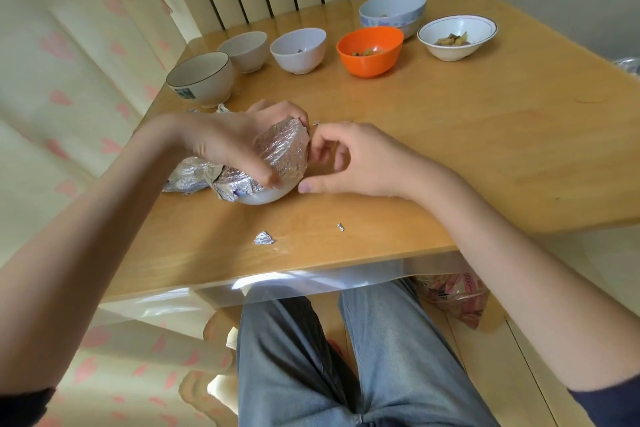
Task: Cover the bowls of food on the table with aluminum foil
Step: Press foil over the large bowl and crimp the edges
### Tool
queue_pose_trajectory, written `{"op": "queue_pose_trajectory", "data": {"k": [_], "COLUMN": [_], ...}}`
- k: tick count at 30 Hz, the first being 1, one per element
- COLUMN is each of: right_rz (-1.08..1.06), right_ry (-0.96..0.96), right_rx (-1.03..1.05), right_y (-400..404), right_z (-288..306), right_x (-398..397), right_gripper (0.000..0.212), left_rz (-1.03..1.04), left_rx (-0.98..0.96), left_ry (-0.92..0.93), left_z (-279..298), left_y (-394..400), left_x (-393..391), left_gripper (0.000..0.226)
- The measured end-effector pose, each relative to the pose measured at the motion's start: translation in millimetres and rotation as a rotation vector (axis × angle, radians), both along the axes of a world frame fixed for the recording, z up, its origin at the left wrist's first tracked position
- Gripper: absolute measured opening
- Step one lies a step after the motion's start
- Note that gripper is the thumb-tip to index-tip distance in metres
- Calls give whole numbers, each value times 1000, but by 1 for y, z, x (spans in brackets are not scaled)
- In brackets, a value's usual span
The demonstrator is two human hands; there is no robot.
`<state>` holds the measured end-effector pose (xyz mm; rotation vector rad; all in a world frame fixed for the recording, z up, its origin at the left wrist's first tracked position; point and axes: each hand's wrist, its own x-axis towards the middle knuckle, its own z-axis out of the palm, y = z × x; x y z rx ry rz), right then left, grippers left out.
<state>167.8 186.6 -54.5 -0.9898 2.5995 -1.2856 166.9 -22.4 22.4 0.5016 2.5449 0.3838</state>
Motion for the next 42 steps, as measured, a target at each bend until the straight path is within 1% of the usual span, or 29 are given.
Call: {"op": "queue_pose_trajectory", "data": {"k": [2, 4, 8, 11, 13, 15, 17, 18, 22, 24, 27, 32, 34, 39, 42], "right_rz": [-100, -151, -77, -13, 8, 6, 10, 26, 125, 98, 49, 19, 36, 160, 167], "right_ry": [63, 113, 112, 123, 132, 133, 116, 94, -42, -88, -94, 13, 25, -170, -164], "right_rx": [18, 0, -77, -79, -55, -15, -33, -60, -131, -184, -226, -153, -124, -195, -230], "right_y": [-7, -15, -19, -21, -23, -24, -24, -23, -11, -6, -9, -16, -16, -9, -9], "right_z": [-1, -3, 1, 10, 14, 13, 10, 8, 0, -3, -5, 7, 9, 3, 2], "right_x": [7, 6, -8, -17, -24, -28, -30, -29, -25, -25, -28, -42, -47, -46, -47], "right_gripper": [46, 44, 40, 36, 38, 46, 51, 49, 32, 28, 27, 32, 32, 25, 28], "left_rz": [-4, -4, 2, 27, 28, 21, 21, 21, 5, 3, -6, -23, -14, -22, -39], "left_rx": [-21, -39, -28, 18, 43, 44, 39, 38, 36, 55, 53, 17, 5, -9, -77], "left_ry": [15, 24, 35, 44, 53, 57, 50, 47, 57, 55, 56, 45, 49, 33, 36], "left_z": [0, 0, 1, 0, -2, -2, -2, -1, -2, -3, -3, -1, -1, 2, 2], "left_y": [2, 3, 0, -3, -4, -3, -2, -2, -5, -8, -9, -3, -2, 1, 6], "left_x": [1, 2, 4, 7, 9, 10, 10, 10, 12, 13, 14, 14, 13, 14, 13], "left_gripper": [85, 86, 86, 84, 83, 84, 85, 86, 87, 88, 89, 86, 88, 86, 87]}}
